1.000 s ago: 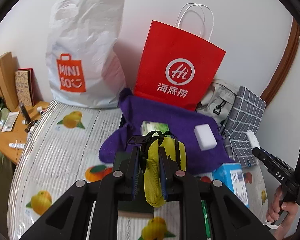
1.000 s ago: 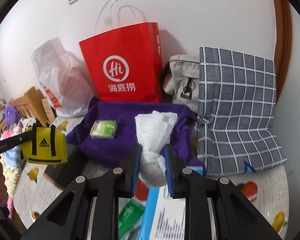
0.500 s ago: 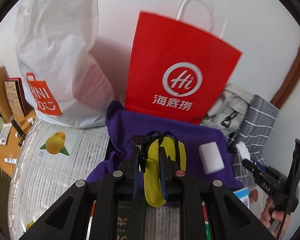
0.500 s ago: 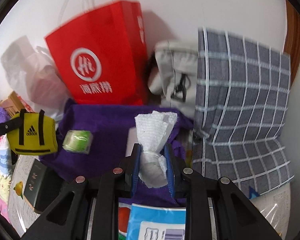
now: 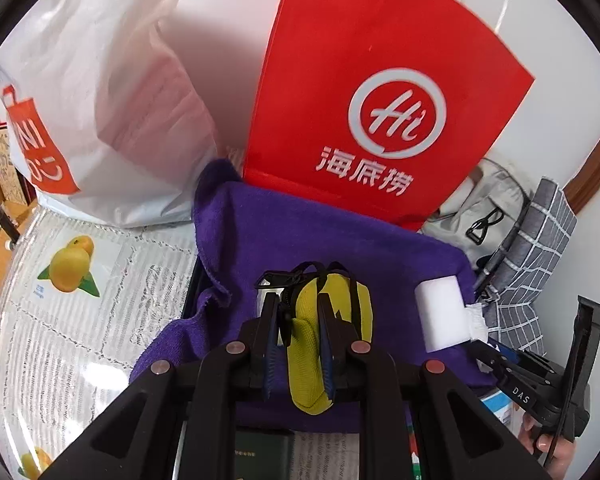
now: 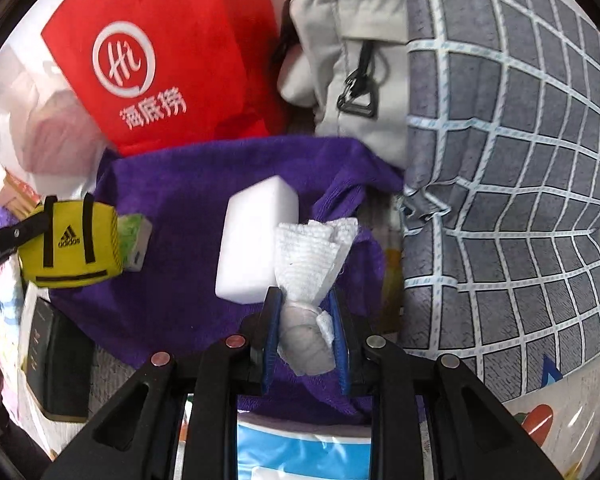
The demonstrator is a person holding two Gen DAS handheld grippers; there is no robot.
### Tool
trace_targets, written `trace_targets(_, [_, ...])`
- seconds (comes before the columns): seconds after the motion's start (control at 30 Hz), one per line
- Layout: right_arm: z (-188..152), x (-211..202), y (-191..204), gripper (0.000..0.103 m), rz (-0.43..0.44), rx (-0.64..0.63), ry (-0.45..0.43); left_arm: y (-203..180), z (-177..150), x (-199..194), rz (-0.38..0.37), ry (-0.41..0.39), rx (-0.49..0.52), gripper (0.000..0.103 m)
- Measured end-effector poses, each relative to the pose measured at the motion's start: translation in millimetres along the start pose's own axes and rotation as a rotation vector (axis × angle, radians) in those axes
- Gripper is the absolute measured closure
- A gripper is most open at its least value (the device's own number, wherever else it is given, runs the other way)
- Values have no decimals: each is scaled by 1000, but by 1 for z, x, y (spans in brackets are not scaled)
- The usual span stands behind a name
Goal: Organize soft objects
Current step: 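Carry the yellow bag onto the purple towel while the right tool sets the white cloth there, then open both tools and move them back toward the items on the sheet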
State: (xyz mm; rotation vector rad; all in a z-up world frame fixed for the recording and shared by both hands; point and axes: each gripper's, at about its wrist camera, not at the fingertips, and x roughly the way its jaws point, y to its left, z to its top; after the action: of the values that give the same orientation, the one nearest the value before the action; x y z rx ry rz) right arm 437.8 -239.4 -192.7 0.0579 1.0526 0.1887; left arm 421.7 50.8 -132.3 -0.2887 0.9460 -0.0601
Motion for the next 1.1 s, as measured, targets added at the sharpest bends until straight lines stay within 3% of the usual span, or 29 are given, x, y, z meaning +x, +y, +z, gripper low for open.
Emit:
trace_targets(0.27, [-1,8,-1,77,7,-15,4,5,-4,20,-21,61,-1,85])
trace_targets(0.43, [-2,2,3,57,19,-52,-14,4,-6,27,13,84,13,82])
trace_targets(0.5, [-3,-3,8,44,4,-76,-37,3,-7,30,37,92,25,80])
trace_targets(0.67, [-3,-13,16,34,-26,-109,-70,3,-7,31,58,95,31,76])
trace_targets(0.83, [-8,-27,14,33,-32,-83,-98,4,-6,30,97,99,39,61])
trace_targets(0.93, [-12,-42,10,33,-23,-45,-128,1,-5,18,90,71,47,46])
trace_targets(1.1, [-32,-81,15,33,8,-18,-198,-4,-5,-7,83,14,72,45])
